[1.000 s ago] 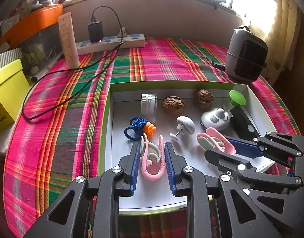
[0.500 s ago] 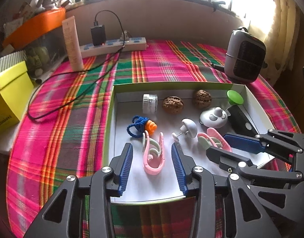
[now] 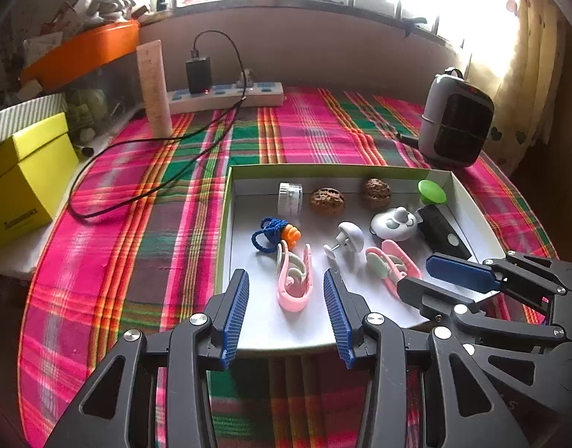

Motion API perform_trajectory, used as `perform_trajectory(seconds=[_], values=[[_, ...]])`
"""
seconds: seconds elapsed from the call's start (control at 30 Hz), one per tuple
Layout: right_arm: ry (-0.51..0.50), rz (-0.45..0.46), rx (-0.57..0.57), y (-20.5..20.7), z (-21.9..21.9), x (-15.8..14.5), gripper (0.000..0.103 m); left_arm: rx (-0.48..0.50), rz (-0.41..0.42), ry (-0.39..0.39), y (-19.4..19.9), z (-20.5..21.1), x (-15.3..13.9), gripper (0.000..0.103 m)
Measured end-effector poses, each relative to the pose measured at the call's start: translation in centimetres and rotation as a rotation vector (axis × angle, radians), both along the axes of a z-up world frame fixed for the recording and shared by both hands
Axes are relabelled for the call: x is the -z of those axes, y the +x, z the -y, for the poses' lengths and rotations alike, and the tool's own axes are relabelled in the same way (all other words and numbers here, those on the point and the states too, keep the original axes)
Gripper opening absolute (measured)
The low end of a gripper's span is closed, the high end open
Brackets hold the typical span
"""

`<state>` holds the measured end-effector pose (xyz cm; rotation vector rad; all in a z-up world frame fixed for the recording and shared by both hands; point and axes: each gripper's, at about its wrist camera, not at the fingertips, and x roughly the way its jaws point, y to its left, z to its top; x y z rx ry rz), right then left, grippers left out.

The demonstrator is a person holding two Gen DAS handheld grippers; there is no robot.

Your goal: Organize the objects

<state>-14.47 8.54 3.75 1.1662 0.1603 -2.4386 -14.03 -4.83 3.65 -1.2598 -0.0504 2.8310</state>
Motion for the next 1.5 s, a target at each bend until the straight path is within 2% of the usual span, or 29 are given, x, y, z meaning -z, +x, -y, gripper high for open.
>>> perform_trajectory(seconds=[0.23,0.3,0.37,0.43,0.67,0.8,0.93,1.1,1.5], values=[[-0.011,-0.031,0.037,2.0,-0.6,-0.9,0.032,-0.012,-0.025,0.011,2.1,-0.2,-0.7,0.040],[-0.014,-0.042,0.045,2.7,-0.8,-1.2,0.036,-0.021,-0.031,0.009,2.8,-0.3,-0.8,0.040],[-0.011,-0.056,0.052,3.3,-1.0,-1.4,0.043,-0.019,-0.038,-0.001,3.5,-0.6,-0.9,0.040],[-0.004,-0.069,0.058,4.1,-1.0,-1.5,0.044,-0.017,-0.042,-0.004,4.2,-0.8,-0.8,0.040],[-0.004,-0.042,0.082,6.0,-1.4,-0.5,0.044,-0.015,-0.026,-0.028,5.9,-1.5,0.1,0.040],[0.007,-0.025,0.109,6.7,-1.8,0.3,0.044,-0.017,-0.005,-0.016,6.7,-1.7,0.9,0.041],[0.016,-0.004,0.144,7.2,-2.5,1.2,0.048,-0.021,0.023,-0.017,7.1,-2.0,1.8,0.041],[0.021,0.034,0.189,7.4,-3.5,2.4,0.049,-0.024,0.045,-0.027,7.4,-2.2,2.6,0.041],[0.066,-0.001,0.253,7.6,-4.5,2.5,0.050,-0.033,0.042,-0.037,7.4,-2.5,3.2,0.045]])
